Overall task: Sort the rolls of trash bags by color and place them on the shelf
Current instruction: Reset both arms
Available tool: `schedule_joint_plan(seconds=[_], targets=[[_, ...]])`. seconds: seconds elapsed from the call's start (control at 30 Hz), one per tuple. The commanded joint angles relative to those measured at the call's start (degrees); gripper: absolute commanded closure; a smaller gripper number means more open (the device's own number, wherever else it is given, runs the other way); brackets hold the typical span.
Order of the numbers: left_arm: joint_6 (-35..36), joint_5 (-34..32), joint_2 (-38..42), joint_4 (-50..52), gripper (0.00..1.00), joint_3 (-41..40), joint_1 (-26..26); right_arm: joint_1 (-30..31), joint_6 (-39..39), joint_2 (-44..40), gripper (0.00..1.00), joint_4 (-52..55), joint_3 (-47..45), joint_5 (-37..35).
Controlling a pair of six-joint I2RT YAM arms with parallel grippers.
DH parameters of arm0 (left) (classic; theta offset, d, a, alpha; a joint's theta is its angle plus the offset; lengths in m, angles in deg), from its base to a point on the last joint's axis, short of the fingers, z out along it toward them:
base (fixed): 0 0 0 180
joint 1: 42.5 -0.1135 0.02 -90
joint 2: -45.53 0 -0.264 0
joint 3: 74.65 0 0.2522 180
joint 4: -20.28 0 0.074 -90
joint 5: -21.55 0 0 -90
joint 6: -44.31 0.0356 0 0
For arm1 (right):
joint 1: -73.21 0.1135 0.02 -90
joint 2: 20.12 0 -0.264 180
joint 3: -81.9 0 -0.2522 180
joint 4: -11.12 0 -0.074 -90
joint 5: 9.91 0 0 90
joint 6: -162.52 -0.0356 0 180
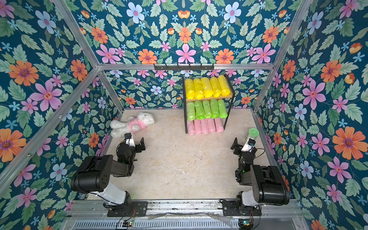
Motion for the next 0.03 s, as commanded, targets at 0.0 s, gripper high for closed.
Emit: schedule_joint_plan(seconds=[0.0], targets=[[0.12,-0.18,-0.05,-1.34,0.01,0.19,0.03,0.17,0.84,0.05,0.01,-0.25,0.28,0.38]])
